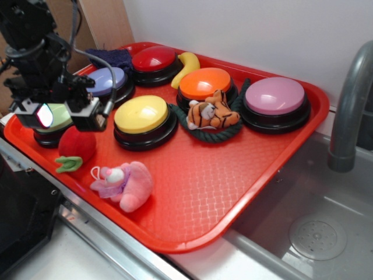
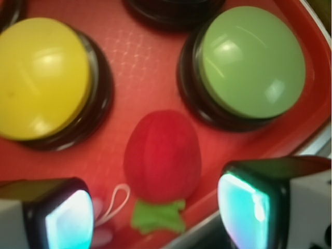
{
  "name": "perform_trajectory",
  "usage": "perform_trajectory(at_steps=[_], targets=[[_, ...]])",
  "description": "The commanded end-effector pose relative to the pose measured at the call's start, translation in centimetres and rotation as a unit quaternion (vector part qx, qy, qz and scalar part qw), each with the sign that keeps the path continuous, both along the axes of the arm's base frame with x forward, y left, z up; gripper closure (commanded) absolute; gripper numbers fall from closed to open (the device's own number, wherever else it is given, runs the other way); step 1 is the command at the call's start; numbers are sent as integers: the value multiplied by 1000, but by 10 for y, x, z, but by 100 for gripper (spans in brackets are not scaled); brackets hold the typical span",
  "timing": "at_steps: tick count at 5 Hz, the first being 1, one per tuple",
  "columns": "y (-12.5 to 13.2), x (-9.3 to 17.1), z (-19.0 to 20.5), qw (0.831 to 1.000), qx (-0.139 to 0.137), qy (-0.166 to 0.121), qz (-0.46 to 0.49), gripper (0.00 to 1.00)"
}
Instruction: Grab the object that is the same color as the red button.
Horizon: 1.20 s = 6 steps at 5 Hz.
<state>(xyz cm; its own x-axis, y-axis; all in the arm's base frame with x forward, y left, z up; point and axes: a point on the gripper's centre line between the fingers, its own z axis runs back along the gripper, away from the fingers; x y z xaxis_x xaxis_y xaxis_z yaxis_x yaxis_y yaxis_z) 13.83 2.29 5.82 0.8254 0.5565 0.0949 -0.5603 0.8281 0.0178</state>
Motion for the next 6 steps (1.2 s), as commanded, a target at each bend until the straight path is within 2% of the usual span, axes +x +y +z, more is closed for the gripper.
perform_trajectory(at_steps=[1,2,3,4,5,6], targets=[[12,0,-22,1000,10,1,23,0],[12,0,-32,999,7,-13,37,53],[10,1,-32,1000,-6,-17,15,100],[8,5,-21,1000,-6,-18,-16,100],[0,12,16,999,7,-23,-42,100],[-17,26,55,995,-5,-32,-99,100]])
